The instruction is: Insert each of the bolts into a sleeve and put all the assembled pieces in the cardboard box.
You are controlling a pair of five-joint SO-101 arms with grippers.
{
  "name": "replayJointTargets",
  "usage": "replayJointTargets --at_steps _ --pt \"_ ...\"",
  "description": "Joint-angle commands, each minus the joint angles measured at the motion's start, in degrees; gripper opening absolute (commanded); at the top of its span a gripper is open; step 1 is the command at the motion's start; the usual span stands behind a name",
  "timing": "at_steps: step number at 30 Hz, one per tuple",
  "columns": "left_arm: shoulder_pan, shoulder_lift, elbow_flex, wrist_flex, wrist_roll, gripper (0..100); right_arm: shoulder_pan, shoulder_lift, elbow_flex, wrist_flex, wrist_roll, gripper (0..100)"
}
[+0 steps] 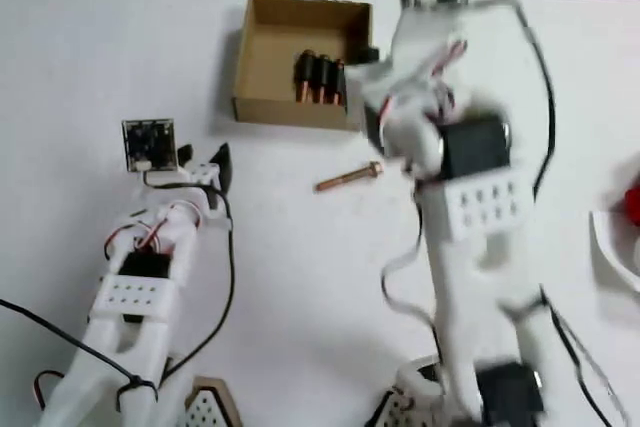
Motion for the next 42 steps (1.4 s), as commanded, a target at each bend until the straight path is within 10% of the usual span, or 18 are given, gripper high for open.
replayJointTargets --at_steps 1,5,20,42 --pt "-0.26 -1.67 -0.48 -0.88 -0.09 20 3.03 -15.52 32.70 -25.36 2.37 2.0" --pt "0.97 -1.41 -3.74 5.98 0.00 20 7.52 -26.86 51.78 -45.58 2.20 2.0" --pt "24.00 38.68 -62.99 54.15 -29.19 29 22.29 -32.13 54.77 -43.30 2.46 2.0" --pt "30.95 97.85 -130.77 73.85 -40.70 28 40.31 -32.31 54.68 -38.29 2.55 2.0"
